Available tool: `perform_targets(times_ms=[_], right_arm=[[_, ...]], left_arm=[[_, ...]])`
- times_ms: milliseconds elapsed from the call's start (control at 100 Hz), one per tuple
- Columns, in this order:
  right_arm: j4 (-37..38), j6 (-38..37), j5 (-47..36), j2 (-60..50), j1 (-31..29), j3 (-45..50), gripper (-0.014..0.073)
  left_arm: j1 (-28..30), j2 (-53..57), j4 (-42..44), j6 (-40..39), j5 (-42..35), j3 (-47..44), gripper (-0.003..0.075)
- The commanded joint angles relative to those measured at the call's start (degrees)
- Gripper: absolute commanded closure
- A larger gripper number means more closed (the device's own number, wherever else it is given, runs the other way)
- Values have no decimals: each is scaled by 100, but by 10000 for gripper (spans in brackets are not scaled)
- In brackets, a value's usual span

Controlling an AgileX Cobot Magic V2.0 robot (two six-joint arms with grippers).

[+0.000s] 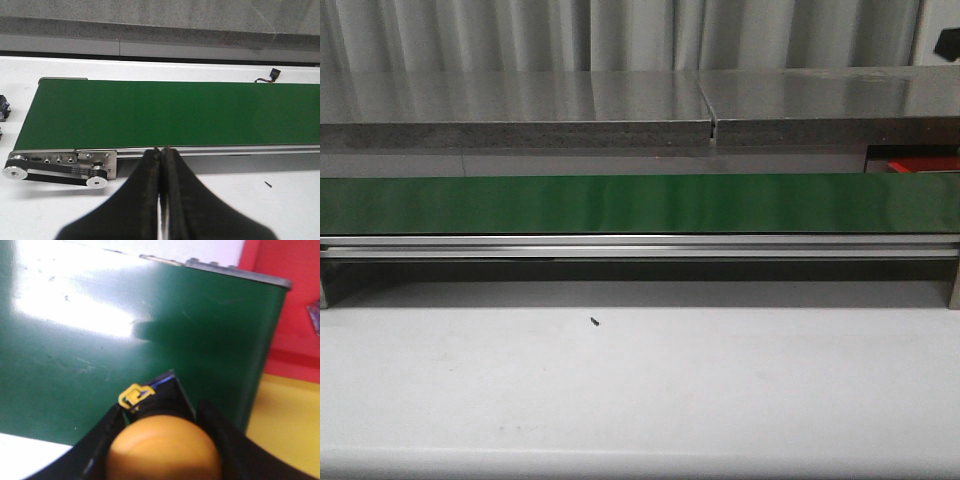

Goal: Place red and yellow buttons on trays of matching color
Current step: 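Grasp the yellow button arriving at the belt's end with the right gripper, then place the yellow button in the yellow tray and release it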

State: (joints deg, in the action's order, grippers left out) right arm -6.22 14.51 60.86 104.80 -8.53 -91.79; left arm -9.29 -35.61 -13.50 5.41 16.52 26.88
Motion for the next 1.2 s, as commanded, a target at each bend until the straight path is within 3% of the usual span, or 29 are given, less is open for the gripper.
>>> perform_targets(times_ms=[0, 210, 340, 550, 830, 990, 1190], right_arm=[[13, -138, 149, -494, -349, -205, 433], [-17, -218, 252, -545, -1256, 55, 433], [-203, -218, -237, -538, -1626, 522, 433], [-232, -218, -1215, -394, -1710, 1175, 433], [-232, -218, -1367, 220, -1710, 1187, 415], [-232, -218, -1357, 388, -1710, 1187, 307], [-220, -218, -1299, 336, -1710, 1169, 62]], left_arm=[[-46, -29, -57, 15, -458, 163, 739], [-46, -29, -57, 15, -458, 163, 739], [-46, -29, -57, 15, -458, 163, 739], [-46, -29, -57, 15, -458, 163, 739], [-46, -29, -57, 15, -458, 163, 739], [-46, -29, -57, 15, -458, 163, 739], [-46, -29, -57, 15, -458, 163, 739]])
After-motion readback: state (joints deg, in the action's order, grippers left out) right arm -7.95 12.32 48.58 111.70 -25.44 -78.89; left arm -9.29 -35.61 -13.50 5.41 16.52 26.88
